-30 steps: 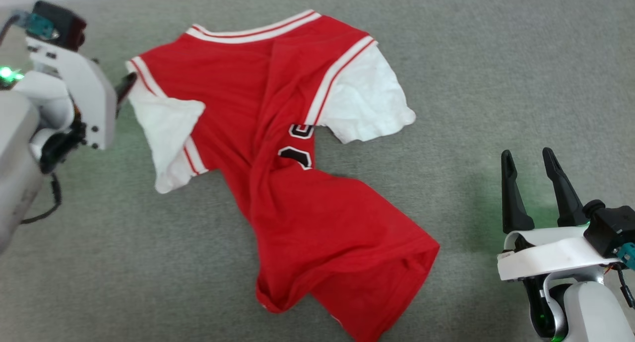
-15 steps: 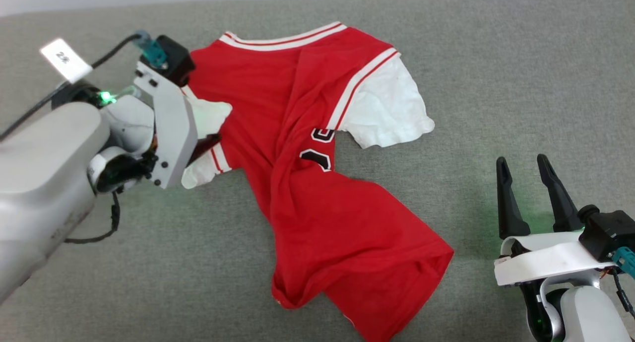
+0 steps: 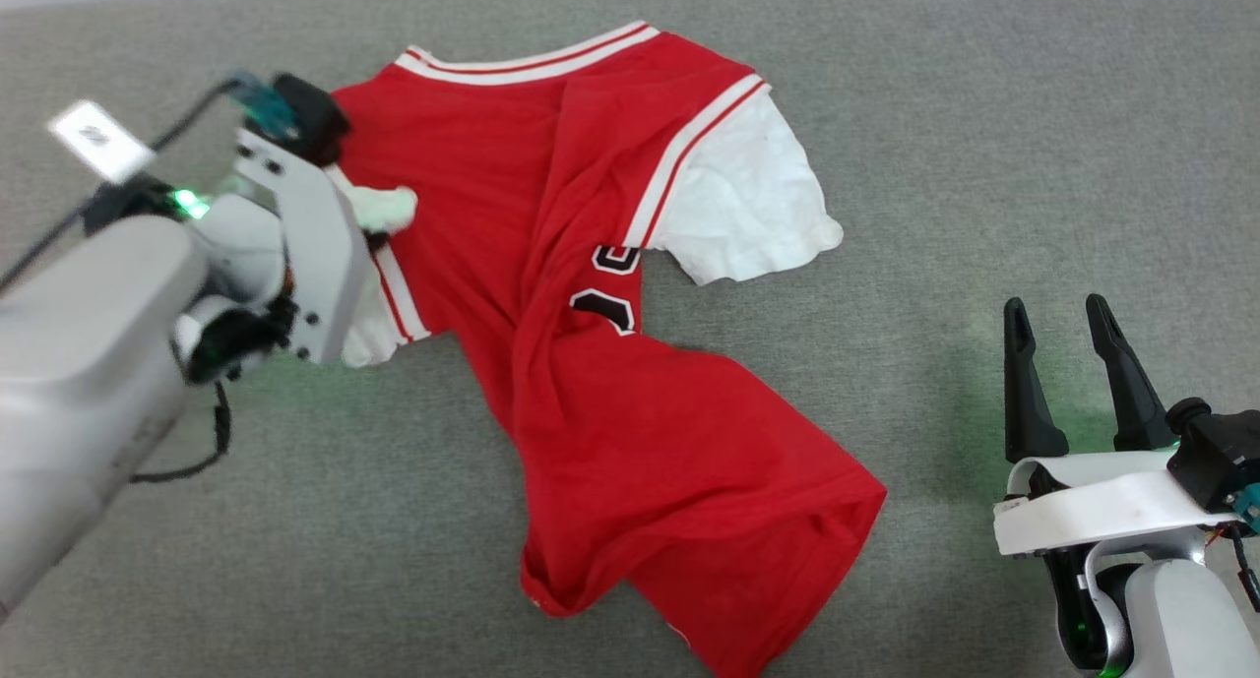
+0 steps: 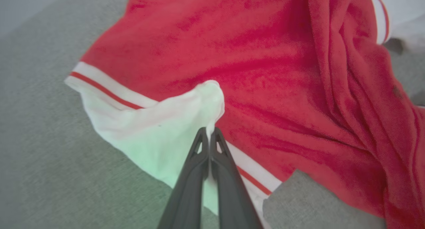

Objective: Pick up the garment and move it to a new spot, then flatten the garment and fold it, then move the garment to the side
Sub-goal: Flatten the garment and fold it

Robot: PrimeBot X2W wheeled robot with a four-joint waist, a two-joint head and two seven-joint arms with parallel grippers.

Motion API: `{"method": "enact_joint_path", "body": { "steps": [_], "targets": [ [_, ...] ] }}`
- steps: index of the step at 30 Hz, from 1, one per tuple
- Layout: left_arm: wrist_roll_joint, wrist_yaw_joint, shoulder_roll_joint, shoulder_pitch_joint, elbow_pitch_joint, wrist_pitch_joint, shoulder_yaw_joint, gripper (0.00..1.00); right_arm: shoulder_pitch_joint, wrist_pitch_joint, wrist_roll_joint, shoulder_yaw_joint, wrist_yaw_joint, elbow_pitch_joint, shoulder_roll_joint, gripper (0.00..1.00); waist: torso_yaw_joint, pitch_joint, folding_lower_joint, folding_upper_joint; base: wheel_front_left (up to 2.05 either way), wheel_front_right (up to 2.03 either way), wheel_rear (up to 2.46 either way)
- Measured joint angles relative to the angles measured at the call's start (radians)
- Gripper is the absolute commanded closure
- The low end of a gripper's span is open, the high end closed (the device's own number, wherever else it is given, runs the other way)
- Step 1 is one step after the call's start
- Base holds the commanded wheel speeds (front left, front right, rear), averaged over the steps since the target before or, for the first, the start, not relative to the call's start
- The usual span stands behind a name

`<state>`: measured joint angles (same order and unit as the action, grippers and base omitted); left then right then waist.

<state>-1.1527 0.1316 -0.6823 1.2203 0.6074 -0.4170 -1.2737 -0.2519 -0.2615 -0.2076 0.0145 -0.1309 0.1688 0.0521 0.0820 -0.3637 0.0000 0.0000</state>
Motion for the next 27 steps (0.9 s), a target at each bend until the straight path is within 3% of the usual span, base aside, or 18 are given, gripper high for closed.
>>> {"method": "enact_joint_path", "body": {
  "steps": [11, 12, 14, 15, 22, 27],
  "targets": [
    [-0.201, -0.002, -0.031, -0.102, 0.133, 0.165, 0.136, 0.99, 0.014, 0.000, 0.025, 0.009, 0.000, 0.012, 0.000, 0.00, -0.043, 0.047, 0.0000, 0.0000, 0.00, 0.00, 0.00],
    [-0.212, -0.006, -0.032, -0.119, 0.151, 0.173, 0.139, 0.86, 0.018, 0.000, 0.027, 0.008, 0.000, 0.016, 0.000, 0.00, -0.046, 0.053, 0.0000, 0.0000, 0.00, 0.00, 0.00],
    [-0.224, -0.017, -0.022, -0.167, 0.203, 0.191, 0.141, 0.48, 0.018, 0.000, 0.037, 0.007, 0.000, 0.018, 0.000, 0.00, -0.057, 0.071, 0.0000, 0.0000, 0.00, 0.00, 0.00],
    [-0.234, -0.018, -0.015, -0.181, 0.221, 0.201, 0.145, 0.02, 0.018, 0.001, 0.042, 0.007, 0.000, 0.018, 0.000, 0.00, -0.061, 0.076, 0.0000, 0.0000, 0.00, 0.00, 0.00],
    [-0.251, -0.012, 0.020, -0.219, 0.272, 0.324, 0.175, 0.00, 0.024, 0.037, 0.080, 0.003, 0.000, 0.004, 0.000, 0.00, -0.076, 0.114, 0.0000, 0.0000, 0.00, 0.00, 0.00],
    [-0.217, -0.007, 0.012, -0.262, 0.236, 0.527, 0.192, 0.00, 0.037, 0.091, 0.097, -0.016, 0.000, -0.009, 0.015, 0.00, -0.087, 0.149, 0.0000, 0.0000, 0.00, 0.00, 0.00]
  ]
}}
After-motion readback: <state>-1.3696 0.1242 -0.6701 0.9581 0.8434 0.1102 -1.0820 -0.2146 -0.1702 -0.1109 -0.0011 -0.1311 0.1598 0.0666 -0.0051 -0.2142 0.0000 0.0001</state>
